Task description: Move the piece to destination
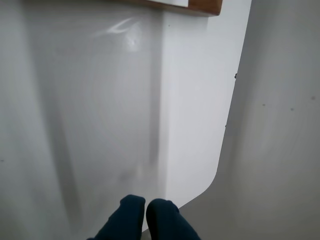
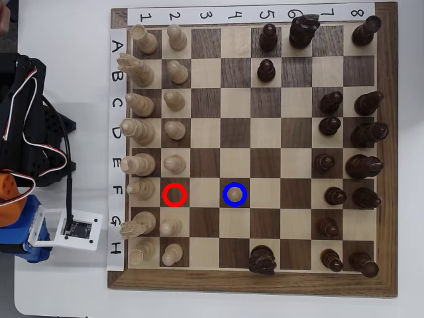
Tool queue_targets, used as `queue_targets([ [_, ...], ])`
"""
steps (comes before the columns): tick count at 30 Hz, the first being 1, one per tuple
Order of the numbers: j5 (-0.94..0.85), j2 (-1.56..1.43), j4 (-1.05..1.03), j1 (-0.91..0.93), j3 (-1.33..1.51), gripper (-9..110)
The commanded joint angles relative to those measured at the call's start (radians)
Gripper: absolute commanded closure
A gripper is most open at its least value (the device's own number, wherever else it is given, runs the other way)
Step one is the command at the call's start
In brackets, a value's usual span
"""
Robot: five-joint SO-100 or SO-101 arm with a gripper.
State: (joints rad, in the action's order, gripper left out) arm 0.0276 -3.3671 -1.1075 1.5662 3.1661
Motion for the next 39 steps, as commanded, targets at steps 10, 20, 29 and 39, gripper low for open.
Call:
queue_targets([
  [10,-0.091,-0.058,0.012,-0.005,-0.043,101],
  [20,-0.021,-0.058,0.012,0.058,-0.043,101],
  [29,-0.025,-0.058,0.011,0.058,-0.043,101],
  [39,-0.026,-0.058,0.011,0.057,-0.043,101],
])
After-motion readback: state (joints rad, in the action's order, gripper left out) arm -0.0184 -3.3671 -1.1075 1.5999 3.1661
